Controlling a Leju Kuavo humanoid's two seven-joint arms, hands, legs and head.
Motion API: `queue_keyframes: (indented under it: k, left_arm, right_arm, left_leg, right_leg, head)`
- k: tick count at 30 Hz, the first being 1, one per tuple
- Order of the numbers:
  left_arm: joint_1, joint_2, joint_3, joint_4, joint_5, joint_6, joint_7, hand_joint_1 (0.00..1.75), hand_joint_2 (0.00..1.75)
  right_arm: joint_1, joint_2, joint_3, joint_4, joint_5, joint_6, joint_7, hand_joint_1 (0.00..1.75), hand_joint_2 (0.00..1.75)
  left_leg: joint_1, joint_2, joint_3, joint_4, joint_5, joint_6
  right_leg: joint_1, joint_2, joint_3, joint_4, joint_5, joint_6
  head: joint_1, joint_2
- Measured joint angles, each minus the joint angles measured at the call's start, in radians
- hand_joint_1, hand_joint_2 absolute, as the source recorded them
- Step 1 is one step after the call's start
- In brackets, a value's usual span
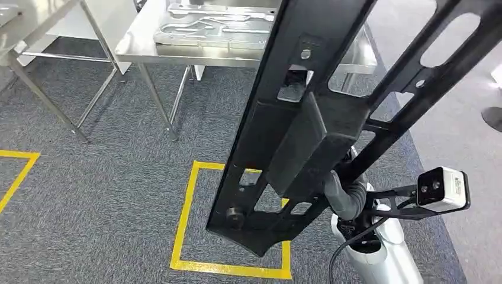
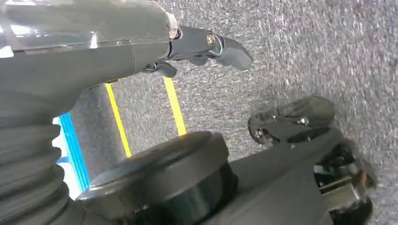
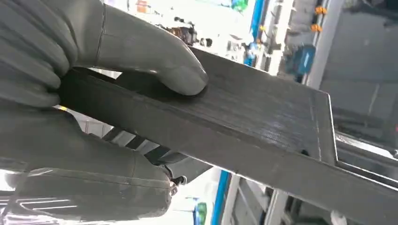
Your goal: Take the parts from the cabinet and place them on the table.
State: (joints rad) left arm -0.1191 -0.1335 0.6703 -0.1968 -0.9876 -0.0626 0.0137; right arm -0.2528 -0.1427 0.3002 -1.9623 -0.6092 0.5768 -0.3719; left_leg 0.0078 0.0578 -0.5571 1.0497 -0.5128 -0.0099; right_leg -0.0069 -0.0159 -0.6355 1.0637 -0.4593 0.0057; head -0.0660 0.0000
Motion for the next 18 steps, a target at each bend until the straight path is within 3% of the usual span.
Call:
queue_keyframes:
  k: [1, 2, 5, 6, 7, 8, 10, 11, 12, 15, 16, 17, 18]
  left_arm:
    - [-0.002, 0.000, 0.000, 0.000, 0.000, 0.001, 0.000, 0.00, 1.75]
    - [-0.002, 0.000, 0.000, 0.000, 0.000, 0.001, -0.001, 0.00, 1.75]
    - [-0.003, 0.000, 0.001, 0.000, 0.003, 0.001, -0.004, 0.00, 1.75]
    - [-0.007, 0.000, 0.001, 0.000, 0.003, 0.001, -0.004, 0.00, 1.75]
    - [-0.008, 0.000, 0.001, 0.000, 0.003, 0.001, -0.004, 0.00, 1.75]
    - [-0.007, 0.000, 0.001, 0.000, 0.003, 0.001, -0.004, 0.00, 1.75]
    - [-0.007, 0.000, 0.001, 0.000, 0.002, 0.001, -0.003, 0.00, 1.75]
    - [-0.003, 0.002, 0.001, 0.000, 0.001, 0.001, -0.003, 0.00, 1.75]
    - [-0.002, 0.003, 0.001, 0.000, 0.001, 0.002, -0.003, 0.00, 1.75]
    - [-0.002, 0.003, 0.001, 0.000, 0.001, 0.003, -0.003, 0.00, 1.75]
    - [-0.002, 0.001, 0.000, 0.000, 0.003, 0.003, -0.003, 0.00, 1.75]
    - [-0.002, 0.002, 0.001, 0.000, 0.004, 0.006, -0.004, 0.00, 1.75]
    - [-0.003, 0.001, 0.001, 0.000, 0.004, 0.006, -0.005, 0.00, 1.75]
  right_arm:
    - [0.000, 0.000, 0.000, 0.000, 0.000, 0.000, -0.002, 1.66, 1.75]
    - [-0.002, 0.000, 0.000, 0.000, 0.000, 0.001, -0.002, 1.66, 1.75]
    - [0.000, 0.001, 0.000, 0.000, 0.000, 0.002, -0.003, 1.66, 1.75]
    - [0.001, 0.001, 0.000, 0.001, 0.000, 0.002, -0.003, 1.66, 1.75]
    - [0.001, 0.001, 0.000, 0.001, 0.000, 0.002, -0.003, 1.66, 1.75]
    - [0.001, 0.001, 0.000, 0.001, 0.000, 0.002, -0.003, 1.66, 1.75]
    - [0.001, 0.001, 0.000, 0.001, 0.000, 0.003, -0.003, 1.66, 1.75]
    - [0.001, 0.001, 0.000, 0.001, 0.000, 0.003, -0.003, 1.66, 1.75]
    - [0.001, 0.001, 0.000, 0.001, 0.000, 0.003, -0.003, 1.66, 1.75]
    - [0.001, 0.001, 0.001, 0.002, 0.000, 0.002, -0.003, 1.66, 1.75]
    - [0.000, 0.001, 0.001, 0.001, 0.000, 0.000, -0.005, 1.66, 1.75]
    - [-0.001, 0.001, 0.001, 0.000, 0.001, -0.003, -0.006, 1.66, 1.75]
    - [-0.004, 0.001, 0.001, 0.000, 0.002, -0.005, -0.006, 1.66, 1.75]
  left_leg:
    - [0.004, -0.007, -0.001, 0.007, -0.008, -0.008]
    - [0.005, -0.028, -0.009, 0.035, -0.029, -0.011]
    - [0.004, -0.049, -0.120, 0.259, -0.136, -0.015]
    - [0.004, -0.049, -0.145, 0.307, -0.142, -0.015]
    - [0.004, -0.049, -0.146, 0.303, -0.125, -0.012]
    - [0.004, -0.049, -0.127, 0.258, -0.088, -0.009]
    - [0.004, -0.052, -0.050, 0.086, 0.009, 0.003]
    - [0.001, -0.061, -0.023, 0.020, 0.020, 0.012]
    - [-0.003, -0.062, -0.017, -0.001, 0.014, 0.012]
    - [-0.008, -0.062, -0.023, -0.002, 0.021, 0.023]
    - [0.007, -0.060, -0.013, -0.018, 0.031, 0.031]
    - [0.005, -0.057, -0.010, -0.025, 0.036, 0.035]
    - [0.005, -0.056, -0.010, -0.026, 0.038, 0.040]
  right_leg:
    - [-0.008, 0.003, 0.006, -0.008, 0.004, -0.008]
    - [-0.007, 0.004, 0.009, -0.010, 0.003, -0.014]
    - [-0.004, 0.011, 0.008, -0.010, 0.001, -0.022]
    - [-0.002, 0.014, 0.009, -0.009, 0.001, -0.023]
    - [-0.001, 0.018, 0.010, -0.009, 0.001, -0.023]
    - [-0.001, 0.023, 0.012, -0.009, 0.000, -0.023]
    - [0.001, 0.032, 0.019, -0.009, -0.002, -0.020]
    - [0.000, 0.034, 0.020, -0.010, -0.002, -0.019]
    - [0.006, 0.038, 0.015, -0.006, -0.002, -0.012]
    - [0.000, 0.040, 0.014, -0.018, 0.007, 0.007]
    - [0.005, 0.039, 0.013, -0.016, 0.005, 0.014]
    - [0.002, 0.033, 0.008, 0.001, -0.010, 0.018]
    - [0.001, 0.030, -0.015, 0.051, -0.044, 0.020]
  head:
    - [0.000, 0.000]
    - [0.000, 0.000]
    - [0.000, 0.000]
    - [0.000, 0.000]
    - [0.000, 0.000]
    - [0.000, 0.000]
    - [0.000, 0.000]
    - [0.000, 0.000]
    - [0.000, 0.000]
    - [0.000, 0.000]
    - [0.000, 0.000]
    - [0.000, 0.000]
    - [0.000, 0.000]
